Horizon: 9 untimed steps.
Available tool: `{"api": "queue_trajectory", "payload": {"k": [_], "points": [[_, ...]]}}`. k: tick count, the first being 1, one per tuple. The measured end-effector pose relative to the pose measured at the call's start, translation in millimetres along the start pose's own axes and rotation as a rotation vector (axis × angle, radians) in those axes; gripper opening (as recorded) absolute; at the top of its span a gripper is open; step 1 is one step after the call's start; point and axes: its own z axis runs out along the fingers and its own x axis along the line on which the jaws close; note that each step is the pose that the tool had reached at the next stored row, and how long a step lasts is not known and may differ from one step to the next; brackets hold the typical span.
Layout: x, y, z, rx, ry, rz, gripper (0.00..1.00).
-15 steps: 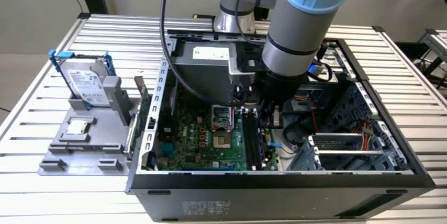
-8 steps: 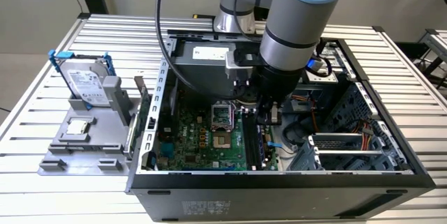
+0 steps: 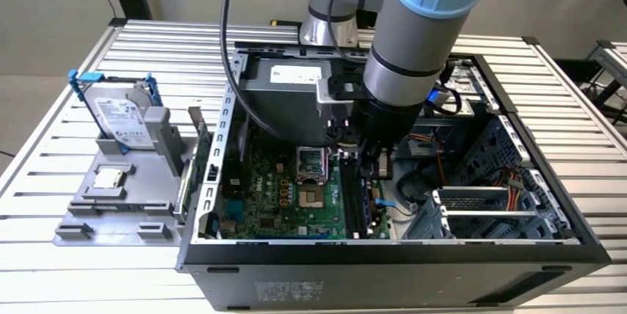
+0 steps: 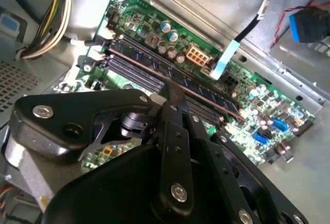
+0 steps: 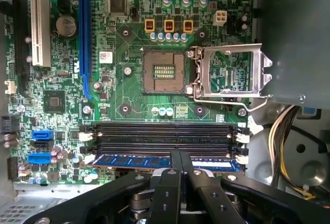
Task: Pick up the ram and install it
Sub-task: 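Press down the ram until it locks into place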
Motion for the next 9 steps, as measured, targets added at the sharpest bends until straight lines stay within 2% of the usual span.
{"api": "queue_trajectory", "payload": {"k": [2, 9], "points": [[0.0, -0.1, -0.4, -0.0013, 0.0001, 0.0, 0.0], [0.0, -0.3, 6.0, -0.0193, 0.0, 0.0, 0.0]]}}
